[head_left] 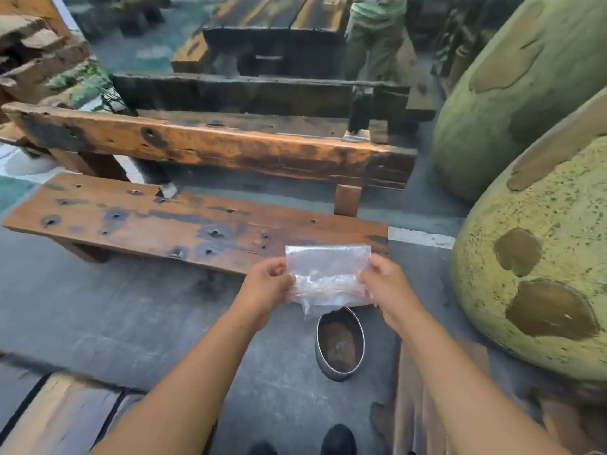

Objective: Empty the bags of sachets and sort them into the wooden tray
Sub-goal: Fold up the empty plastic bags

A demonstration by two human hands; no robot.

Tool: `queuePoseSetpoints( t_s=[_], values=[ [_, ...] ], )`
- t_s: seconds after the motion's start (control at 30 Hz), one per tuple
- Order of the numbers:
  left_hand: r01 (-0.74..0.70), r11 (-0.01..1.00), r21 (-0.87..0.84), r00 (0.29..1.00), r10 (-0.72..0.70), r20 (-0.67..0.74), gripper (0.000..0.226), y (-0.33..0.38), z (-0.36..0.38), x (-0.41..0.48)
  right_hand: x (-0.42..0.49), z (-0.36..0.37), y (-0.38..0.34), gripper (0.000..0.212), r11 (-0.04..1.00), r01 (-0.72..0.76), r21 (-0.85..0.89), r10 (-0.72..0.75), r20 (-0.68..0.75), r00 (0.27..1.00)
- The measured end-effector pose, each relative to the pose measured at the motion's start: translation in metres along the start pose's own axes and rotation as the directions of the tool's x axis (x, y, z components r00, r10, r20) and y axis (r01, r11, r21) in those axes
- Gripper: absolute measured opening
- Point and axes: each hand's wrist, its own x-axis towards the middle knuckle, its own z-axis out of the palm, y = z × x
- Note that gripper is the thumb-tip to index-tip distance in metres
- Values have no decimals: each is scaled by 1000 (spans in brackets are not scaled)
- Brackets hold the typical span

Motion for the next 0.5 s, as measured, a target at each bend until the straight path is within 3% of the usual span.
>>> queuePoseSetpoints(
  t_s=[0.1,0.2,0.27,0.5],
  values=[
    [88,995,51,996,-88,4,29,-43,20,44,25,-10,47,25,995,-42,-87,37,-62,997],
    [185,982,29,982,-184,-33,22,-104,39,106,70,-12,117,28,983,-148,-108,133,-133,982],
    [234,972,31,971,-232,-63,20,-150,58,148,102,-12,171,11,968,-229,-103,205,-198,958],
    [301,938,170,953,-293,-71,27,-325,121,259,188,-16,362,18,897,-408,-168,333,-350,876]
  ],
)
